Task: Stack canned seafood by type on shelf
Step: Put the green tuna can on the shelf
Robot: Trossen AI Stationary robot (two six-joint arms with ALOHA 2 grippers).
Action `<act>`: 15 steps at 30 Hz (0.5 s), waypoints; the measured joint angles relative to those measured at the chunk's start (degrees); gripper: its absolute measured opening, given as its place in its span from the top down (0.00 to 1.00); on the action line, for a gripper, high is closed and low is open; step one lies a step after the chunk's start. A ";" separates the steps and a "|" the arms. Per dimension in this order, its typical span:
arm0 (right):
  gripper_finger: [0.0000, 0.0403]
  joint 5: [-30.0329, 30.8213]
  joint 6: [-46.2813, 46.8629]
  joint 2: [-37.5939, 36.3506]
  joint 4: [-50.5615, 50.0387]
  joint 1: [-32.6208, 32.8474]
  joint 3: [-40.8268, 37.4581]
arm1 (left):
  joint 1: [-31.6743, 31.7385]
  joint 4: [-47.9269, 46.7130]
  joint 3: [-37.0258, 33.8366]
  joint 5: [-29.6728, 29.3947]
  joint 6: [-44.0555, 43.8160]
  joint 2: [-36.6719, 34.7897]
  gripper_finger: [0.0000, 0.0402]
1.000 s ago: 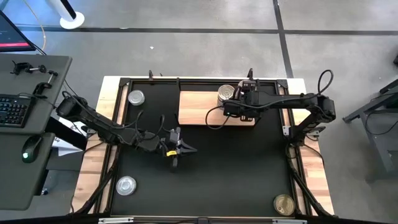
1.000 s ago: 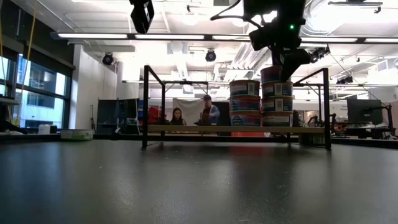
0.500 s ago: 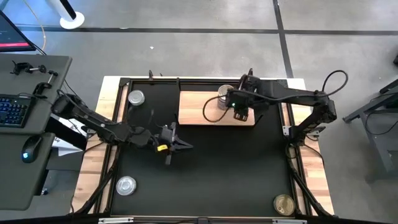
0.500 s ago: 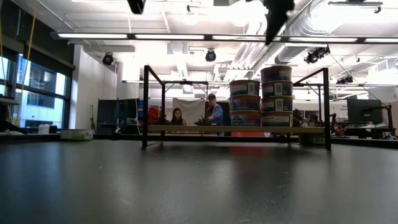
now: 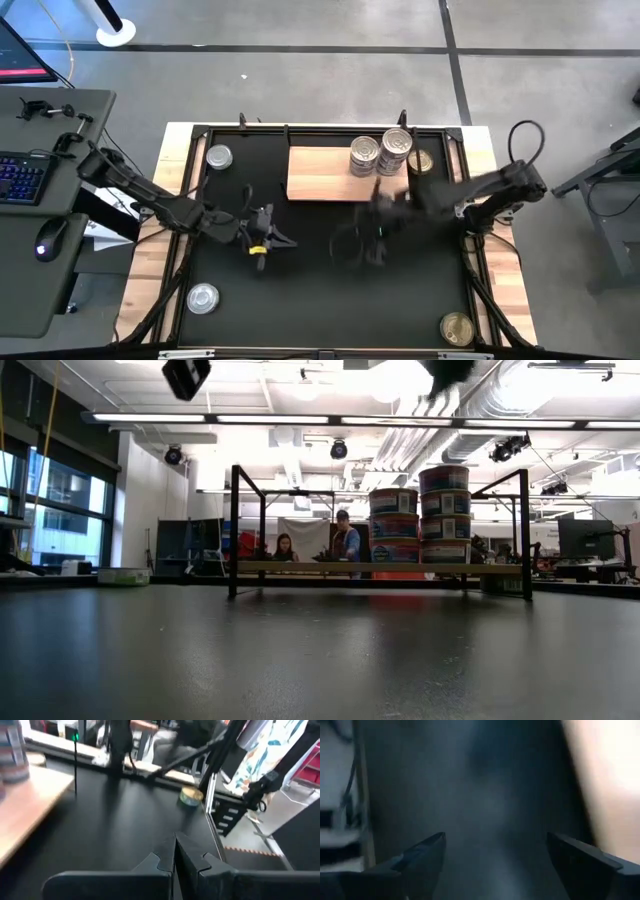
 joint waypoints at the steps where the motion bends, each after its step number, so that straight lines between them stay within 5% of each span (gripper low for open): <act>1: 0.17 -1.23 2.98 0.02 0.23 2.01 -2.34 | -0.14 -0.17 0.00 0.04 -0.82 0.48 1.00; 9: 0.25 -23.60 29.50 0.07 0.83 22.13 -18.87 | 1.22 3.66 -0.01 0.03 -1.03 4.65 1.00; 15: 0.38 -32.40 51.41 0.07 4.47 34.71 -28.39 | 3.68 6.96 -0.01 2.04 -1.92 7.06 1.00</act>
